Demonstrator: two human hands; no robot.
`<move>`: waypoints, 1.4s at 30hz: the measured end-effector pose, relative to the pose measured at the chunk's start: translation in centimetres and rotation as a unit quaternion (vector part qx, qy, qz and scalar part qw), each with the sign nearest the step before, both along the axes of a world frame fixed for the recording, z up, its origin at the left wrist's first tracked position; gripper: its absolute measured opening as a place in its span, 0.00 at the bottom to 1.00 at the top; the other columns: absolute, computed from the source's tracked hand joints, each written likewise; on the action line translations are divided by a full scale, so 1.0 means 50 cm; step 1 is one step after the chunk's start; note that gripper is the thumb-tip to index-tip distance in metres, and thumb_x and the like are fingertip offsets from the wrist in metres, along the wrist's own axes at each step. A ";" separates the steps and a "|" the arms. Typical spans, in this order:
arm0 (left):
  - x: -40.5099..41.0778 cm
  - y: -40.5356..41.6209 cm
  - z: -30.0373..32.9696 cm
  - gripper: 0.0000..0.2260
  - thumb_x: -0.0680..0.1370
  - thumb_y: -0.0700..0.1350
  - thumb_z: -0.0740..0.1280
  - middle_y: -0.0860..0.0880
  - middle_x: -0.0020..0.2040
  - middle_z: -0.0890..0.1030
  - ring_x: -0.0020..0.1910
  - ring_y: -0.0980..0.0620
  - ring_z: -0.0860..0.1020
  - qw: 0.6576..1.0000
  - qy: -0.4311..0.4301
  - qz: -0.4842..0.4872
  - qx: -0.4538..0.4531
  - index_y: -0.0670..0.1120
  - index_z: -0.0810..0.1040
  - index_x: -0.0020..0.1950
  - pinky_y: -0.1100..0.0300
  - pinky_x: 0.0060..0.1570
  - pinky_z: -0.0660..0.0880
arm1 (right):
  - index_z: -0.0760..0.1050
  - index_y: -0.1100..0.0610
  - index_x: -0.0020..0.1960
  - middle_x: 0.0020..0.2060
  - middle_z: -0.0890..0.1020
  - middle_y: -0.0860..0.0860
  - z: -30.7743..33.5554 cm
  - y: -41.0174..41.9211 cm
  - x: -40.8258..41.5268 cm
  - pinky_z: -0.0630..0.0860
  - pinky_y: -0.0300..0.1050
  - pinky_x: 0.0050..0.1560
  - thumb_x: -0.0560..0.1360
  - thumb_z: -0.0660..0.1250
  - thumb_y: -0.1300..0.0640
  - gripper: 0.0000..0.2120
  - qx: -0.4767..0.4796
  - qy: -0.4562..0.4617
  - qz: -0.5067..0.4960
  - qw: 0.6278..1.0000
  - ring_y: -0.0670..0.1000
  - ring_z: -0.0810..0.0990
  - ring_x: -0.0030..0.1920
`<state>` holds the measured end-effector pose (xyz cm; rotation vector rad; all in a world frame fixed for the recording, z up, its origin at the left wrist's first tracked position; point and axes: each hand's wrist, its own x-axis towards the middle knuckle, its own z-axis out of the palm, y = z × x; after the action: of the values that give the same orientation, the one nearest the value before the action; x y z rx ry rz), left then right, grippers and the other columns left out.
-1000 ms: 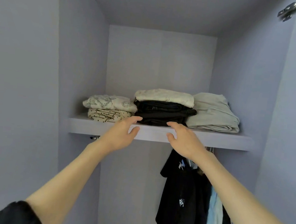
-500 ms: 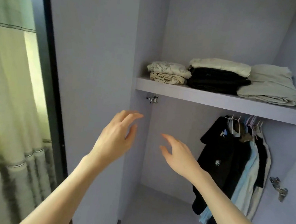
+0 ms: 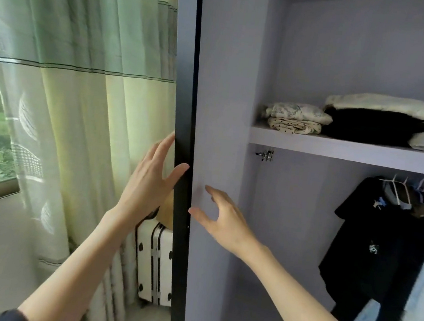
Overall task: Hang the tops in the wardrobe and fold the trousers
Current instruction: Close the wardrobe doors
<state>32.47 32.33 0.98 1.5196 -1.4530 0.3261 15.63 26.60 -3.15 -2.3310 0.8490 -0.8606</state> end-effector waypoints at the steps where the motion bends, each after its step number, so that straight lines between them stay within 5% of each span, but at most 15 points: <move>1: 0.011 -0.005 0.002 0.30 0.76 0.54 0.63 0.50 0.70 0.68 0.67 0.50 0.69 0.999 0.012 -0.027 0.015 0.50 0.57 0.76 0.47 0.62 0.71 | 0.57 0.50 0.75 0.72 0.63 0.44 0.003 0.001 0.014 0.65 0.48 0.69 0.73 0.63 0.37 0.35 -0.001 -0.011 -0.003 1.000 0.46 0.64 0.70; 6: 0.045 -0.029 0.012 0.33 0.72 0.63 0.64 0.52 0.66 0.73 0.61 0.52 0.74 0.989 0.056 -0.130 0.033 0.52 0.61 0.74 0.46 0.59 0.74 | 0.61 0.49 0.72 0.68 0.67 0.43 0.007 -0.005 0.041 0.69 0.45 0.66 0.73 0.65 0.39 0.32 -0.022 -0.033 -0.035 0.999 0.44 0.68 0.66; 12: 0.002 -0.039 0.013 0.32 0.72 0.58 0.65 0.55 0.67 0.72 0.66 0.59 0.69 0.977 0.058 -0.206 0.011 0.50 0.62 0.73 0.55 0.60 0.73 | 0.65 0.48 0.71 0.66 0.70 0.42 -0.004 -0.014 0.004 0.70 0.41 0.64 0.74 0.66 0.43 0.27 -0.006 -0.051 -0.042 0.998 0.40 0.71 0.62; 17: -0.085 -0.051 0.020 0.26 0.75 0.55 0.65 0.60 0.64 0.73 0.61 0.74 0.67 0.964 0.055 -0.261 0.019 0.51 0.63 0.71 0.57 0.61 0.72 | 0.68 0.47 0.70 0.62 0.73 0.38 0.005 -0.020 -0.083 0.69 0.34 0.61 0.76 0.65 0.48 0.22 -0.009 -0.027 -0.045 0.999 0.37 0.74 0.58; 20: -0.146 -0.066 0.021 0.25 0.76 0.49 0.66 0.61 0.64 0.72 0.61 0.70 0.68 0.958 0.040 -0.282 0.024 0.52 0.62 0.72 0.59 0.61 0.72 | 0.72 0.48 0.67 0.55 0.75 0.34 0.005 -0.027 -0.150 0.67 0.26 0.57 0.77 0.65 0.52 0.18 -0.001 -0.023 -0.058 0.998 0.34 0.74 0.56; 24: -0.233 -0.102 0.012 0.30 0.77 0.48 0.65 0.57 0.75 0.59 0.71 0.59 0.63 0.949 0.000 -0.311 0.047 0.65 0.50 0.70 0.68 0.66 0.64 | 0.75 0.52 0.63 0.56 0.79 0.43 0.009 -0.049 -0.248 0.72 0.37 0.59 0.76 0.66 0.52 0.16 0.041 -0.047 -0.122 0.991 0.41 0.77 0.55; 28: -0.327 -0.175 -0.001 0.33 0.77 0.51 0.65 0.63 0.75 0.47 0.73 0.65 0.50 0.945 -0.045 -0.321 0.043 0.64 0.46 0.73 0.62 0.71 0.55 | 0.78 0.50 0.45 0.36 0.81 0.46 0.015 -0.086 -0.346 0.74 0.37 0.44 0.74 0.69 0.56 0.02 0.066 -0.109 -0.193 0.973 0.47 0.80 0.39; 31: -0.416 -0.244 -0.011 0.34 0.78 0.50 0.65 0.58 0.77 0.45 0.76 0.58 0.48 0.949 -0.074 -0.305 0.040 0.61 0.45 0.75 0.65 0.70 0.51 | 0.77 0.53 0.40 0.31 0.81 0.50 0.006 -0.138 -0.420 0.74 0.40 0.37 0.74 0.69 0.58 0.05 0.090 -0.166 -0.251 0.950 0.48 0.81 0.32; 37: -0.514 -0.384 -0.017 0.31 0.81 0.49 0.58 0.55 0.77 0.37 0.77 0.49 0.41 0.952 -0.188 -0.220 0.101 0.55 0.42 0.77 0.51 0.72 0.55 | 0.76 0.55 0.55 0.46 0.81 0.49 -0.005 -0.254 -0.493 0.77 0.50 0.57 0.77 0.64 0.57 0.08 0.146 -0.211 -0.293 0.921 0.50 0.81 0.49; 42: -0.554 -0.485 -0.030 0.36 0.79 0.39 0.56 0.58 0.70 0.28 0.76 0.48 0.37 0.953 -0.242 -0.140 0.118 0.56 0.30 0.72 0.49 0.74 0.46 | 0.73 0.54 0.65 0.57 0.78 0.47 0.001 -0.330 -0.541 0.72 0.49 0.65 0.79 0.61 0.57 0.15 0.182 -0.196 -0.262 0.927 0.47 0.76 0.59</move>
<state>4.79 8.09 -0.51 1.4509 -2.1358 0.3794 -11.44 10.08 -3.08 -1.5527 1.3396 -1.2120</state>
